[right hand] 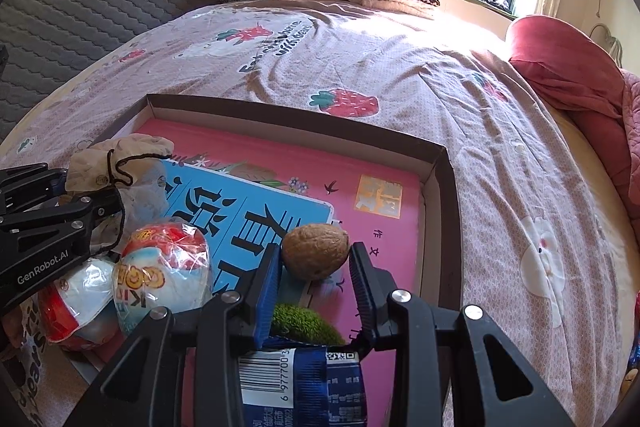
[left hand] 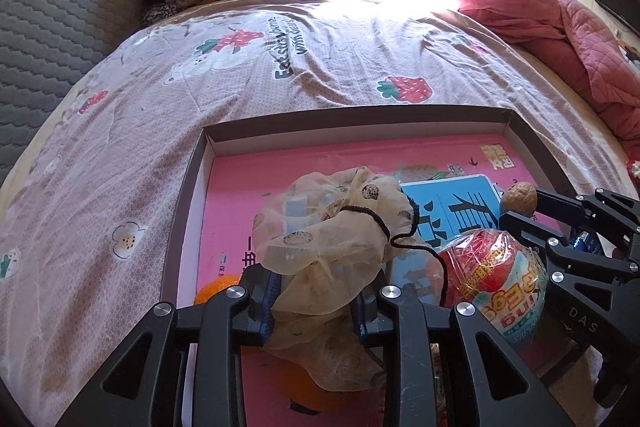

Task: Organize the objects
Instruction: 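Open the left tool to drop the mesh bag while the right tool releases the walnut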

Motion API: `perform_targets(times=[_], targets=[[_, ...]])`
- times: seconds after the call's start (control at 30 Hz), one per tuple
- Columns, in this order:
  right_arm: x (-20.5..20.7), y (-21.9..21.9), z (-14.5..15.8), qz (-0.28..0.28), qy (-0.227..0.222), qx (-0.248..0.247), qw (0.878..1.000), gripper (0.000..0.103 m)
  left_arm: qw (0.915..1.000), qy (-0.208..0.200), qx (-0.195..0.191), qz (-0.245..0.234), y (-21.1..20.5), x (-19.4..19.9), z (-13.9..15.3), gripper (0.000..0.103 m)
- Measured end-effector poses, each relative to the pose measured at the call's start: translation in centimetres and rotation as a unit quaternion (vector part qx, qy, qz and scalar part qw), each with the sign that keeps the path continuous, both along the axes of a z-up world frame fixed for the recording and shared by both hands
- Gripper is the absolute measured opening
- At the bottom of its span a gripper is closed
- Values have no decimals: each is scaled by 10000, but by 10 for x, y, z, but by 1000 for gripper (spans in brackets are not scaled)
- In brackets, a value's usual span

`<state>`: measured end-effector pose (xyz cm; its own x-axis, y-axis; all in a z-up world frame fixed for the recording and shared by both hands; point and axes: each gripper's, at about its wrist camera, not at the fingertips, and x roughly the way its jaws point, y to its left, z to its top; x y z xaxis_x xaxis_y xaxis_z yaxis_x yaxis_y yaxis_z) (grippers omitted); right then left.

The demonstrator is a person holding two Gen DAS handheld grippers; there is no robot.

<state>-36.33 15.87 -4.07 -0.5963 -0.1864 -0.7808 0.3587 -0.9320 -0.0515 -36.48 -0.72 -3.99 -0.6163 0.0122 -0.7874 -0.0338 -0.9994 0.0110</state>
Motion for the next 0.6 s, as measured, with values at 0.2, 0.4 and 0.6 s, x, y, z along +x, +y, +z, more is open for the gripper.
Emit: perform_targets(times=[0.2,0.4,0.6], targets=[[0,3,3,-41,-37,-57,10000,43,10000,3,19,39,-1,1,3,47],[2,3,10,-60,30,-97,9999,48,9999,-31,28,112,-5,3,8,58],[7,5,22,-76,111,-218,9997,48,9997,38,68,225,-11,10,16,59]])
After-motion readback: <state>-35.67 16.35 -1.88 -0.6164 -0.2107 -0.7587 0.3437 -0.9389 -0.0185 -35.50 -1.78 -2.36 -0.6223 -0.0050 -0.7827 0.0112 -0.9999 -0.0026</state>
